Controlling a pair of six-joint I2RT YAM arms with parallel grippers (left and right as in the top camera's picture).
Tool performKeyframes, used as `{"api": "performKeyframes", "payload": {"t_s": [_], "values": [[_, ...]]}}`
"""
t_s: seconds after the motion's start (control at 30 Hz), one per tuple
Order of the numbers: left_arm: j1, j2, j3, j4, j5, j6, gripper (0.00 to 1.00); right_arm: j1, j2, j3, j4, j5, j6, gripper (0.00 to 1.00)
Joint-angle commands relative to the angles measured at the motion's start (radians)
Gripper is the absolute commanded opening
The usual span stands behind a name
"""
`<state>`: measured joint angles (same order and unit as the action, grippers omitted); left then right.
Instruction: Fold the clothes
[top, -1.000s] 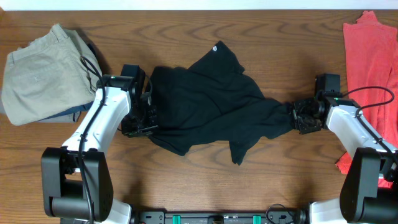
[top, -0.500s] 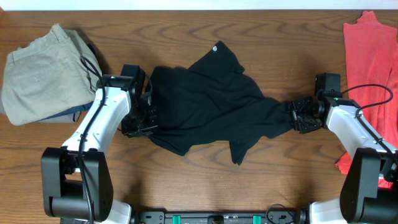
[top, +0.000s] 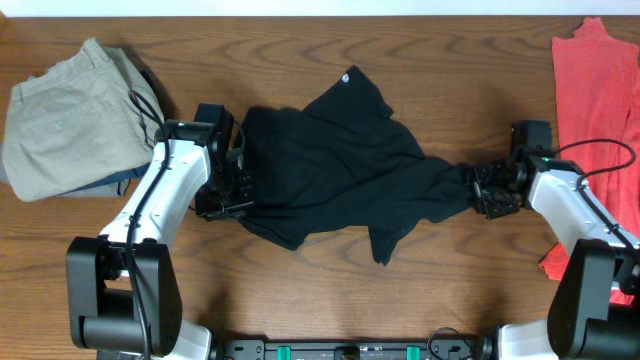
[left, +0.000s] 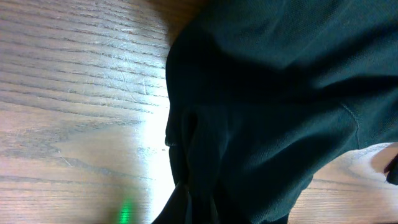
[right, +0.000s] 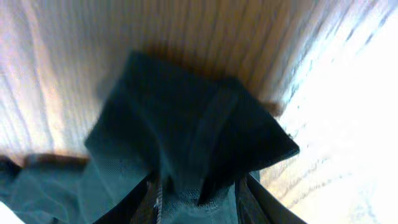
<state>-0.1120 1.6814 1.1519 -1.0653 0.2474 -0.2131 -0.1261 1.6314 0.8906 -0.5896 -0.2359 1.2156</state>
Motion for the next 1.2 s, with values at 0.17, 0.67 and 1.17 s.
{"api": "performKeyframes", "payload": {"t_s": [0.17, 0.67, 1.17], "values": [[0.004, 0.005, -0.006, -0.002, -0.013, -0.010, 0.06, -0.018, -0.035, 0.013, 0.007, 0.022, -0.027, 0.38], [0.004, 0.005, -0.006, -0.002, -0.013, -0.010, 0.06, -0.010, -0.034, 0.008, 0.003, 0.040, -0.069, 0.39], [0.004, 0.005, -0.006, -0.002, -0.013, -0.010, 0.06, 0.016, -0.023, 0.003, 0.006, 0.049, -0.065, 0.34]]}}
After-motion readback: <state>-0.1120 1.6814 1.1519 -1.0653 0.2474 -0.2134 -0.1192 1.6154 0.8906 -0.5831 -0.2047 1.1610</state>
